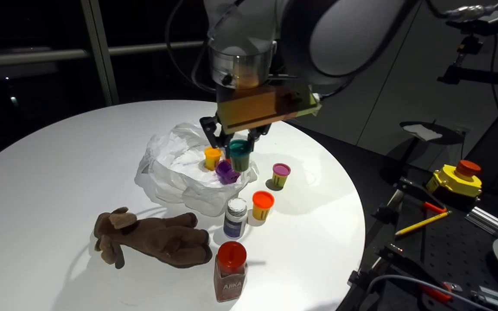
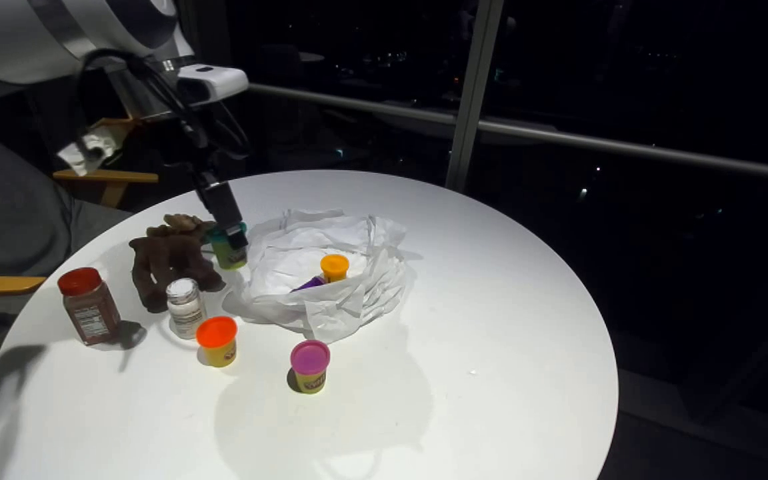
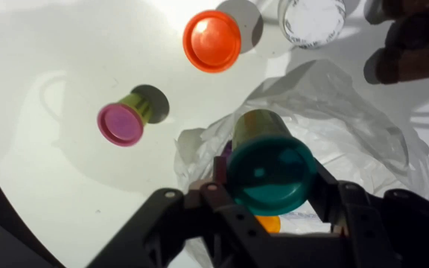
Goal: Take everything out of the plastic bag
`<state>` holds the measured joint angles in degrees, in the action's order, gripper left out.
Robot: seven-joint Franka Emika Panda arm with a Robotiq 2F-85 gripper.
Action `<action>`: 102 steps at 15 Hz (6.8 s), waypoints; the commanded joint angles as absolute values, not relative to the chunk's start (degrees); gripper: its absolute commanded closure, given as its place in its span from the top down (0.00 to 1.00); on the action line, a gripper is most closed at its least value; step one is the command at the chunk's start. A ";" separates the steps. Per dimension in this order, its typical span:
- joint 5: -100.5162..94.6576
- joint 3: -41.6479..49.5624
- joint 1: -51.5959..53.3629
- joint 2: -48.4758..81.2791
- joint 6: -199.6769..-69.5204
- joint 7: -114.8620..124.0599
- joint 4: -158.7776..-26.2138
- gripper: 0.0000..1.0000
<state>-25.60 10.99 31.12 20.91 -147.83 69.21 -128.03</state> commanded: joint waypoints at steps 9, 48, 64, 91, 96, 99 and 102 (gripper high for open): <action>-44.43 4.43 21.97 -2.28 -162.48 85.55 -160.34 0.28; -29.65 -0.01 11.42 18.20 -162.41 54.44 -135.25 1.00; -4.22 0.12 10.64 44.91 -148.47 23.02 -99.21 1.00; -5.64 2.29 10.46 37.75 -140.98 17.11 -102.71 0.28; -6.88 0.43 11.30 26.78 -140.78 13.31 -117.27 0.28; -8.39 -0.03 12.75 21.15 -141.73 14.79 -126.97 0.28; -10.47 -0.44 14.62 17.12 -145.59 17.50 -135.60 0.28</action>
